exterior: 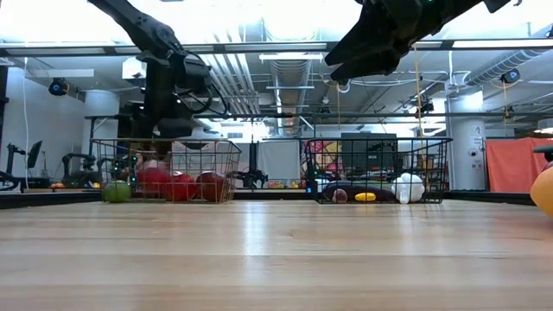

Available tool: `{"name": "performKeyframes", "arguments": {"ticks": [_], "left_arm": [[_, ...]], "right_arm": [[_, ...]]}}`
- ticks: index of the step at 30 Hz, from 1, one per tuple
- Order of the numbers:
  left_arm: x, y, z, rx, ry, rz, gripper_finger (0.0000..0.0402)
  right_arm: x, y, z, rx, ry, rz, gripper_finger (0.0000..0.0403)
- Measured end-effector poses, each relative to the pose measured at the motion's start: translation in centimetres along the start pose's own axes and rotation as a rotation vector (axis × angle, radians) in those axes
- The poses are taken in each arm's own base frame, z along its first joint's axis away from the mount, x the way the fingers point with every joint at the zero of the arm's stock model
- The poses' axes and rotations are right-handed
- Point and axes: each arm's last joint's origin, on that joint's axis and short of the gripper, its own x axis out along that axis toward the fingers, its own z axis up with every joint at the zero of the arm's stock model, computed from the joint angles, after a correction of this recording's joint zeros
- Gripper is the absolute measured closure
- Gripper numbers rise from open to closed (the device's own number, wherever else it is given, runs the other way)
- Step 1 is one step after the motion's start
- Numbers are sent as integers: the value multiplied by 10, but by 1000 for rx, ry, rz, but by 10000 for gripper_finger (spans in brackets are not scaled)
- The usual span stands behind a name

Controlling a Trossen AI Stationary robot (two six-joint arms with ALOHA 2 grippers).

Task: Sort produce into baskets
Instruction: Put the left tomato into the left wire basket, then put the lemon into the left wire basket

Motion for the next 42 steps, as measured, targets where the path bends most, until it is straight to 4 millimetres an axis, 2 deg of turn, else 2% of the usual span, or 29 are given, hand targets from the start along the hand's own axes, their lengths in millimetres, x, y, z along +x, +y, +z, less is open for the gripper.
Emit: {"name": "performKeyframes", "arguments": {"ticks": [5,9,13,18,23,29,35,42], "left_arm": [[1,-1,-2,1,2,0,102],[-6,-4,-3,1,-24,-9,102],[-27,-12,-9,5,-93,-36,102],[-64,-30,-24,22,-215,-106,102],[-104,-58,-53,82,-337,-219,102],[-140,-94,-93,157,-441,-325,102],[-164,-123,-135,228,-531,-380,102],[-186,-137,-176,249,-667,-416,102]], "right_arm": [[0,0,0,1,0,0,55],[0,0,0,1,0,0,55],[0,0,0,2,0,0,55],[0,0,0,2,0,0,55],[0,0,0,8,0,0,55],[0,0,0,14,1,0,55],[0,0,-1,35,8,-1,55],[-2,-1,-1,67,75,-11,55]]}}
